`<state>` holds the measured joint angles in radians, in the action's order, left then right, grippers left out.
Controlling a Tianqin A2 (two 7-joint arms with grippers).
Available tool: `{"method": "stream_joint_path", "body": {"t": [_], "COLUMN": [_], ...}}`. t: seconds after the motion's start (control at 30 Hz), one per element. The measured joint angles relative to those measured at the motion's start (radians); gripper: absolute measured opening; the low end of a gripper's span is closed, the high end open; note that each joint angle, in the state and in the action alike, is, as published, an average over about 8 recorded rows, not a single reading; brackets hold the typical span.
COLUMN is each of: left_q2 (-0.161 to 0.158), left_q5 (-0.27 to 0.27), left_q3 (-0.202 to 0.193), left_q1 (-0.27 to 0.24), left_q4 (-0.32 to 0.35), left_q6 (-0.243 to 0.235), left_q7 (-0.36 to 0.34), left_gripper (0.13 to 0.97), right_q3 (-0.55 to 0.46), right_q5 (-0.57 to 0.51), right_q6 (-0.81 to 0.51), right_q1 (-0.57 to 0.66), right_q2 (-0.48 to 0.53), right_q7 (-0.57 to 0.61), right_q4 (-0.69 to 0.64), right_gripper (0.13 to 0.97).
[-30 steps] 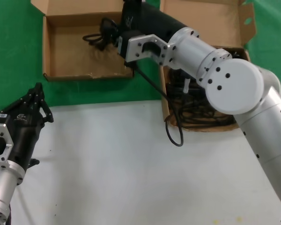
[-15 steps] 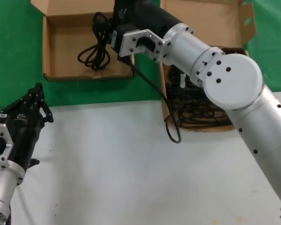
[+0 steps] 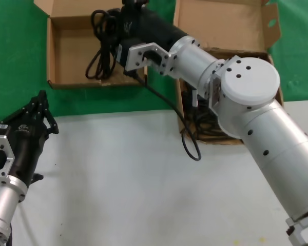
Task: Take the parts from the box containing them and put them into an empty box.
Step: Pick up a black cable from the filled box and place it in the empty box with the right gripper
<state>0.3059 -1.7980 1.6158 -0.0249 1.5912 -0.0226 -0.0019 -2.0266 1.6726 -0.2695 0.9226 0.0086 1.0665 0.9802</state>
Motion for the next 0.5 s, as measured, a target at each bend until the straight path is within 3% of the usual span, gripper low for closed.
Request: {"method": "stream_joint_path", "body": {"t": [0.5], "left_q2": [0.0], "left_q5": [0.0], "left_q3": [0.0], "left_q1": [0.0], "left_q4": [0.0], "left_q6": [0.0], "left_q7": [0.0], "left_gripper": [0.145], "right_q3": [-0.002], "right_q5": [0.251], "right_q6": [-0.003], "right_q1": [0.024], "right_q2": [-0.008], "right_q7": [0.245], "right_q4": [-0.078], "right_gripper": [0.966]}}
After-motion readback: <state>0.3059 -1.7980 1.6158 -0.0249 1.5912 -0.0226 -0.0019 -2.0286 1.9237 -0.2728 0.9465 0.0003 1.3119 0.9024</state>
